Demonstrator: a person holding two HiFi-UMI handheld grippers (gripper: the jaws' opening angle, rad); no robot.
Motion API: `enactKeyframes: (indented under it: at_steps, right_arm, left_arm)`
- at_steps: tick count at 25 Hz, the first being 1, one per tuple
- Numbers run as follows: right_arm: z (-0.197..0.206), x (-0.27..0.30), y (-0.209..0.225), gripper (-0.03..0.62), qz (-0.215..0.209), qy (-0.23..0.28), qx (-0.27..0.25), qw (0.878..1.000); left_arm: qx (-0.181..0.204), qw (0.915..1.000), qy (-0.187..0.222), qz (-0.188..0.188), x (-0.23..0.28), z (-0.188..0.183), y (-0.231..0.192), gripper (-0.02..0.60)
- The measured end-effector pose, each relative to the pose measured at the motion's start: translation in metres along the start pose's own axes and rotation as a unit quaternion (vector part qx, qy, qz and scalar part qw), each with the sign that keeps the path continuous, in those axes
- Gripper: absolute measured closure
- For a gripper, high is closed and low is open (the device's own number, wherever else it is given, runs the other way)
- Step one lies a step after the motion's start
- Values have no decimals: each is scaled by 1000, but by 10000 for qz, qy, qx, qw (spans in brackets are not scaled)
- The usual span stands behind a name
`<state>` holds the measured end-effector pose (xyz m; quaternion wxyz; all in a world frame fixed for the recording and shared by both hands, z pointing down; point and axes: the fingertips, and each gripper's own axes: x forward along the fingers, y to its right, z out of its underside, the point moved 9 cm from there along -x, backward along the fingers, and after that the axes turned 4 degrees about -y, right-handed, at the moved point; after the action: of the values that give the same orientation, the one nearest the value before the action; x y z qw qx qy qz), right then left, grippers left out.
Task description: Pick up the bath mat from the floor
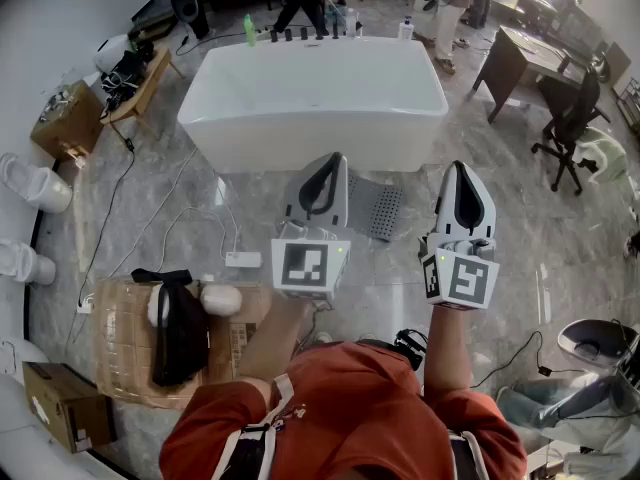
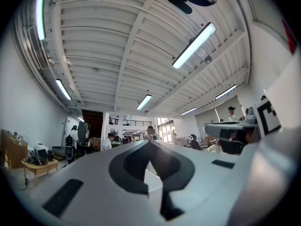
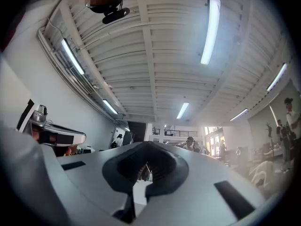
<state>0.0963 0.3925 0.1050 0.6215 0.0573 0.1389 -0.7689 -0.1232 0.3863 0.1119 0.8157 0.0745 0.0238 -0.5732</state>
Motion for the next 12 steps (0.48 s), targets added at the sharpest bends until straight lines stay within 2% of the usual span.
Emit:
enactKeyframes:
  at_steps: [7,12]
  right_arm:
    - [7,-7,25,582,23,-52,35,10000]
    - [14,-12,45,582,52,-63,175,9998]
  left_arm:
    - [143,9999,-8,83,12,2,27,566]
    - [104,9999,-58,-49,17,2,49,566]
